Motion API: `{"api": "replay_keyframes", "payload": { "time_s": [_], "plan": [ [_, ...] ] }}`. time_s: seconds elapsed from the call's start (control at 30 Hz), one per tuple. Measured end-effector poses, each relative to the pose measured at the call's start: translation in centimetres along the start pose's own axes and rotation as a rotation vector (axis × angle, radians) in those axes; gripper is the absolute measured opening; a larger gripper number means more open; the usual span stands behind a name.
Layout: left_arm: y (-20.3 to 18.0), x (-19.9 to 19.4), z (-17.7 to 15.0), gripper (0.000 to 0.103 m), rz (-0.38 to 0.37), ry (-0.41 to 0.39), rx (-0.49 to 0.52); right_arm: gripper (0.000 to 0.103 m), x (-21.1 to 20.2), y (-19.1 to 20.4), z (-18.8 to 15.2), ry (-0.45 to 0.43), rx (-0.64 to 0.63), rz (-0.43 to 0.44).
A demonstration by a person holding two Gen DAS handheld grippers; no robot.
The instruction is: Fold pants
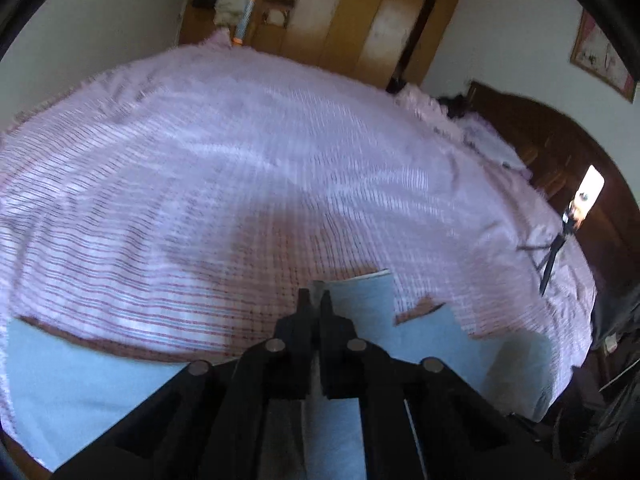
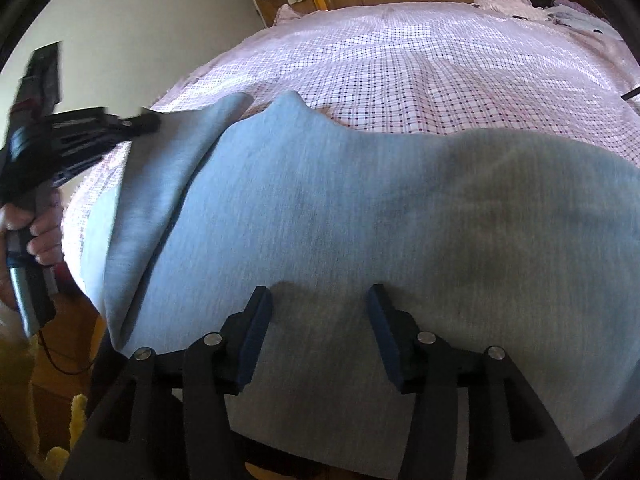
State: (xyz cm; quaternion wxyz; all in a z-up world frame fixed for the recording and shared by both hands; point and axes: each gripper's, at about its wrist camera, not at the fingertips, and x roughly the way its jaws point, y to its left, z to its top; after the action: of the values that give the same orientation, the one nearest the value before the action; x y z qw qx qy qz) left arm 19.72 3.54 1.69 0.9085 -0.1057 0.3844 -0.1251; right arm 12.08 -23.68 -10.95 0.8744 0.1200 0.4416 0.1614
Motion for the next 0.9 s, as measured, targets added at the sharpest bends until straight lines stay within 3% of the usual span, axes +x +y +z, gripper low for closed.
{"api": "replay_keyframes", "payload": {
  "time_s": [0.17, 0.37, 0.47, 0.73, 0.9],
  "plan": [
    [3.9, -5.8, -0.8, 0.003, 0.053, -0.11, -0.09, 0.043, -0.2, 0.3, -0.2, 0.0, 0.0, -0.013],
    [9.9, -10.8, -3.9, 0.003, 0.186, -0.168, -0.179, 0.043, 0.0, 0.7, 0.0, 0.005, -0.006, -0.041],
    [13.4, -11.7, -6.1, 0.003, 0.255, -0.146, -0.256, 0.043, 0.0, 0.9, 0.0, 0.008, -0.008, -0.053],
    [20.7, -10.9, -12.7, 0.003, 0.291, -0.082, -0.508, 0.044, 0.0, 1.5, 0.0, 0.022, -0.024, -0.091],
    [21.7, -10.2, -14.2, 0.003, 0.317, -0.059, -0.533, 0.044, 0.1, 1.7, -0.1, 0.026, -0.036, -0.113]
  ]
}}
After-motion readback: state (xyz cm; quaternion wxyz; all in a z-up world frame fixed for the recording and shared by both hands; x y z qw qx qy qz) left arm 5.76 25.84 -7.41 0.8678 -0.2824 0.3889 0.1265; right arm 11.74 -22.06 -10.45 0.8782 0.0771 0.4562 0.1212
